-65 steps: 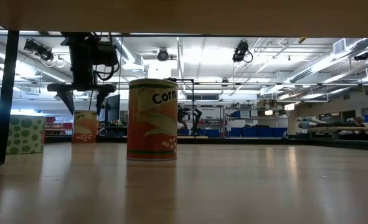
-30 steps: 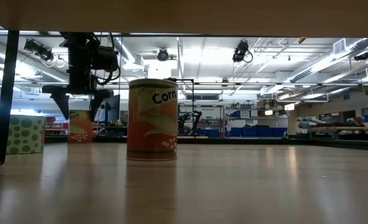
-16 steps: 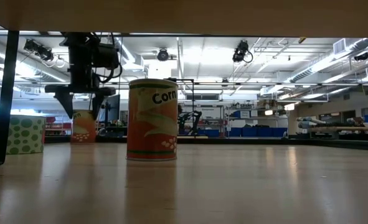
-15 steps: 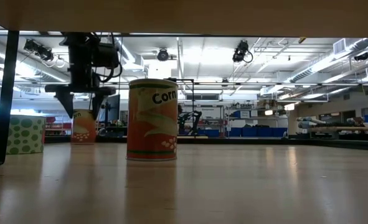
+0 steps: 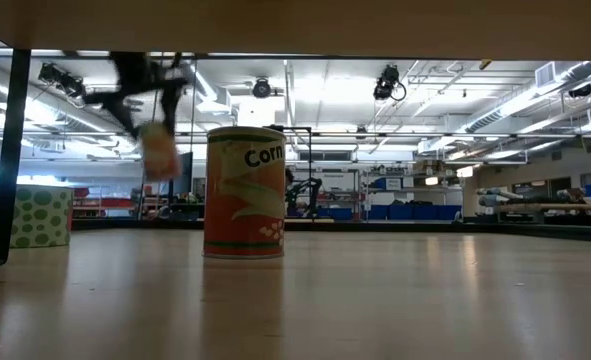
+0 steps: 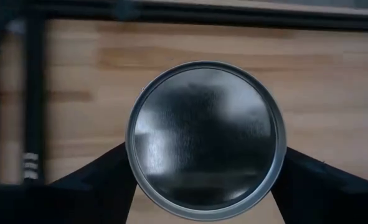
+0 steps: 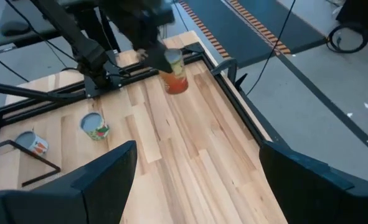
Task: Pick and place cans onto a shelf
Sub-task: Put the top orange canned corn on the shelf
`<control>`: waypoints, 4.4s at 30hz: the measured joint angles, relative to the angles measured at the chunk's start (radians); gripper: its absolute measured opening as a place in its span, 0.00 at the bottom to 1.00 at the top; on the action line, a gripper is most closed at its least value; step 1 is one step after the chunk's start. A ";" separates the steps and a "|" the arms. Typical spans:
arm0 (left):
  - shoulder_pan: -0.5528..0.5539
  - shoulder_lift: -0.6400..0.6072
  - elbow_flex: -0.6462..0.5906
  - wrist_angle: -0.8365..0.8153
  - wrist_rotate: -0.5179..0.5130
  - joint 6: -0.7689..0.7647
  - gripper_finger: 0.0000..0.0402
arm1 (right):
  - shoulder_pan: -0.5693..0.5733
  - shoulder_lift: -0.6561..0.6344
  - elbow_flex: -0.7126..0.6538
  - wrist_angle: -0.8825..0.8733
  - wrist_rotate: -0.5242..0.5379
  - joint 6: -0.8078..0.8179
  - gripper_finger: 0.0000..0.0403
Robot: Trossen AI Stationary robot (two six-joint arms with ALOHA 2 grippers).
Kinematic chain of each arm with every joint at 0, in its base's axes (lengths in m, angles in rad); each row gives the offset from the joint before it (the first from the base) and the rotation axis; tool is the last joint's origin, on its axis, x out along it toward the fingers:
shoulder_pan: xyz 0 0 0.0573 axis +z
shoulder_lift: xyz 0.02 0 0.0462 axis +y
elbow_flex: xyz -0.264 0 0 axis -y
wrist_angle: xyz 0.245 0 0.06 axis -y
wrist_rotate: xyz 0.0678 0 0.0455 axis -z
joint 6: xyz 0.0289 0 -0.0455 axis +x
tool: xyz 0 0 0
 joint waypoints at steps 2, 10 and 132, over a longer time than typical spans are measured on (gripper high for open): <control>-0.070 -0.005 0.098 -0.053 0.008 -0.019 0.76 | -0.001 0.000 0.000 0.005 0.000 -0.011 0.86; -0.348 0.055 0.444 -0.328 -0.011 -0.197 0.76 | -0.001 -0.003 0.000 0.015 -0.002 -0.033 0.86; -1.145 0.743 1.037 -0.274 0.209 1.171 0.79 | 0.868 -0.134 -0.001 -0.174 0.382 0.619 0.86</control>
